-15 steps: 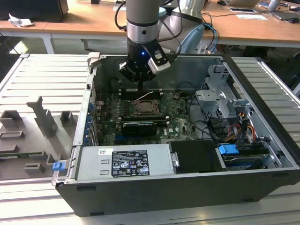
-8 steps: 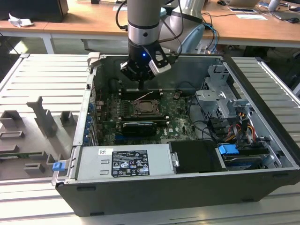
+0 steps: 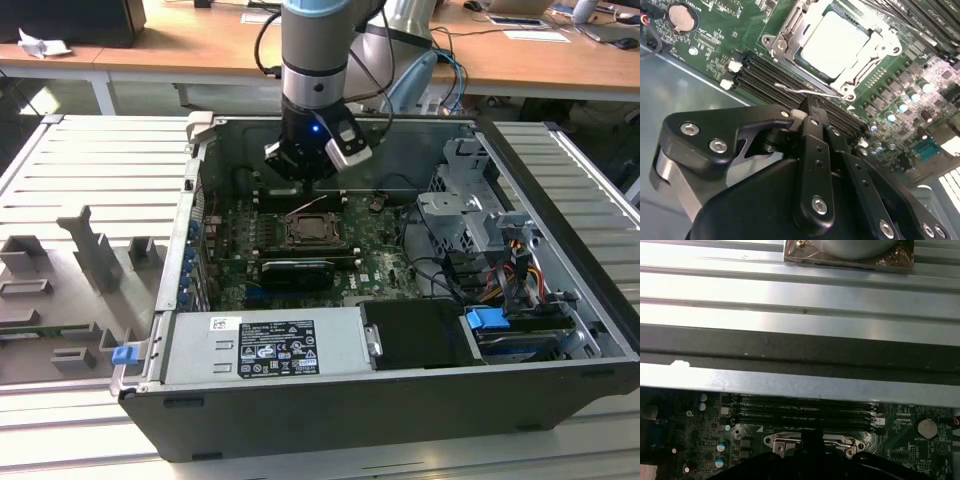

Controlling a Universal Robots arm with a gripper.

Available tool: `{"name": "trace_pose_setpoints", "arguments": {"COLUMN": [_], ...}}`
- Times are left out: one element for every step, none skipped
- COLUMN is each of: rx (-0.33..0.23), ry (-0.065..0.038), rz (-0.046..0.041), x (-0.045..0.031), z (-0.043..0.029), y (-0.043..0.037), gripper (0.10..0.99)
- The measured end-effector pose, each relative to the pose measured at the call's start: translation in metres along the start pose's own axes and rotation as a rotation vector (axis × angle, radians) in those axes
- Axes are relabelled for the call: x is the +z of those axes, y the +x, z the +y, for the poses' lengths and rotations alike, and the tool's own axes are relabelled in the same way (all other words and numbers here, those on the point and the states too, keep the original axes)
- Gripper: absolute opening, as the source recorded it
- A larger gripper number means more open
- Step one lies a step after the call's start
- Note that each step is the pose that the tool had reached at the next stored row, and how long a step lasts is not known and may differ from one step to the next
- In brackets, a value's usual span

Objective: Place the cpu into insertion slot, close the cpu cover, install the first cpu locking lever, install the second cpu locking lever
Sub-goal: 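Install the first cpu locking lever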

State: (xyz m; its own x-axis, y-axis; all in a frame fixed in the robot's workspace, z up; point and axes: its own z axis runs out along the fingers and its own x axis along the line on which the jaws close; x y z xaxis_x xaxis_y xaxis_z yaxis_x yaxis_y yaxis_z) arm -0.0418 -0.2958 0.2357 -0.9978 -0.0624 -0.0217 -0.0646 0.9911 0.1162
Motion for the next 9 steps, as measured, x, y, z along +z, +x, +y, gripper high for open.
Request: {"name": "trace_pose_setpoints", "arguments": {"rx": [-0.008,-0.008,-0.008,-0.008,-0.007,-0.006,-0.006,-0.005,-0.004], "ry": [0.0,0.0,0.0,0.0,0.0,0.0,0.0,0.0,0.0], "rz": [0.0009,0.001,0.001,0.0009,0.0009,0.0007,0.0006,0.0006,0.0005], "x": [0.0026,0.0038,0.0042,0.0045,0.0048,0.0053,0.0057,0.0062,0.0066], "z": [-0.0003,-0.0003,-0.0002,0.0,0.0002,0.0004,0.0004,0.0004,0.0003], "y": [-0.0004,-0.0022,-0.0034,-0.0042,-0.0049,-0.0057,-0.0062,-0.007,-0.0076], "gripper": [0.106,0.106,0.106,0.106,0.106,0.106,0.106,0.106,0.106]}}
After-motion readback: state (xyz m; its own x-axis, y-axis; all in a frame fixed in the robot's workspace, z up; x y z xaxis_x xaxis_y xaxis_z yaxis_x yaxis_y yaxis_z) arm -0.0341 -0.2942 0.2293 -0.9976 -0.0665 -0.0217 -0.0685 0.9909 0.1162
